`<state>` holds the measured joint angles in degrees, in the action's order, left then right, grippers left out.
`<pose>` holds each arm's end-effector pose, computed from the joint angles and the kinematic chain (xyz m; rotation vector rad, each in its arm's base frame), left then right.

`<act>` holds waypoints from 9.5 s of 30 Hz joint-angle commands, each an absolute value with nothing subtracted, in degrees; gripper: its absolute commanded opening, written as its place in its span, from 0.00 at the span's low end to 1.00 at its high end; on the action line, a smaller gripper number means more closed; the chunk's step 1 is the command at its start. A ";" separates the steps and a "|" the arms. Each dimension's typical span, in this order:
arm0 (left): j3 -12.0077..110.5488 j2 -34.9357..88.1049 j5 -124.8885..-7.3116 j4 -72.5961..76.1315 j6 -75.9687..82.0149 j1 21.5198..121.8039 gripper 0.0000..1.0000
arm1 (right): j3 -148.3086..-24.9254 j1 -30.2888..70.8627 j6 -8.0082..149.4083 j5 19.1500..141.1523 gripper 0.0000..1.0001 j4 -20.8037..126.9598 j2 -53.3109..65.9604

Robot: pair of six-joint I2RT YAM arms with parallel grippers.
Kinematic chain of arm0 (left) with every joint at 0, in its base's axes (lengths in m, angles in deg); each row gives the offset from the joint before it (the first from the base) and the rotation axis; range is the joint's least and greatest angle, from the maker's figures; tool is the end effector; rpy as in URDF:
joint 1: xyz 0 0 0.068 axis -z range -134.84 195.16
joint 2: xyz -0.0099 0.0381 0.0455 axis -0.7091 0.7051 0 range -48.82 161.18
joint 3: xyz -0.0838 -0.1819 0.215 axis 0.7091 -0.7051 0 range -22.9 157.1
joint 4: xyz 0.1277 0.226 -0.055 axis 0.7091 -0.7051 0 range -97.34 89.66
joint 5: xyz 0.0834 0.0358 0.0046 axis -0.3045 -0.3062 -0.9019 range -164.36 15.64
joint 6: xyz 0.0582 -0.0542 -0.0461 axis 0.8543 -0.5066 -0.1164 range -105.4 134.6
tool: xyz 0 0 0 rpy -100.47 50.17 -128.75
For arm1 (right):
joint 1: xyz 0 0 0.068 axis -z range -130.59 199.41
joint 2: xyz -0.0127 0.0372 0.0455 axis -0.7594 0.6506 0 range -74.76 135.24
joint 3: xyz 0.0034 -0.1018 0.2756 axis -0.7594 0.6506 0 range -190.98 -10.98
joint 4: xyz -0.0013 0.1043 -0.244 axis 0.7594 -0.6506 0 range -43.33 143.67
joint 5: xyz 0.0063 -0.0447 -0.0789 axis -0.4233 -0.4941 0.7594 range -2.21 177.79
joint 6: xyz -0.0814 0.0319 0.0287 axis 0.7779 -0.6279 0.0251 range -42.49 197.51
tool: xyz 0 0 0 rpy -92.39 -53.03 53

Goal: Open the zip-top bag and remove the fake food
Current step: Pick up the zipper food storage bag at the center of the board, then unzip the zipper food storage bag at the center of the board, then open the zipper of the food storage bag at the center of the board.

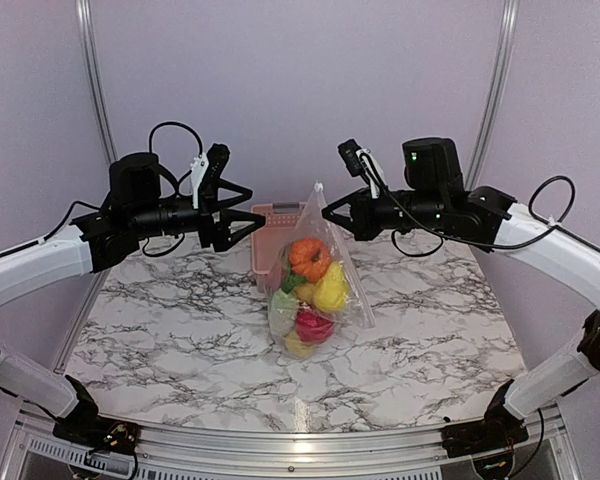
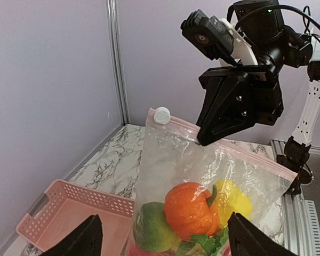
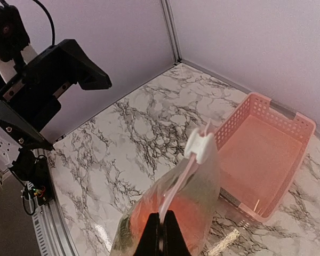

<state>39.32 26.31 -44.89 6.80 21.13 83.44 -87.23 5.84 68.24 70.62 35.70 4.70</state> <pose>0.2481 -0.2475 0.3777 1.0111 1.4030 -0.8417 0.2457 0.2675 0.3850 -0.7956 1.8696 0.8893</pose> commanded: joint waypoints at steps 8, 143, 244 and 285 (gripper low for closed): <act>48.82 35.38 -25.15 10.39 27.05 80.18 0.73 | -106.18 0.60 82.01 69.97 0.00 18.69 10.79; 41.99 35.60 -20.40 17.12 18.72 80.95 0.00 | -110.34 -3.85 92.10 76.51 0.00 14.43 17.00; 33.57 40.12 -21.04 34.18 9.70 67.26 0.00 | -90.18 -3.85 78.24 86.91 0.00 -5.83 -5.00; 33.00 34.68 -18.22 27.00 17.47 72.86 0.00 | -126.72 3.67 93.29 82.18 0.58 3.84 22.85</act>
<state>32.74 36.58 -17.89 29.79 15.09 72.19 -122.97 1.34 90.07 87.69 2.69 21.93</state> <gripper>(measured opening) 0.006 0.599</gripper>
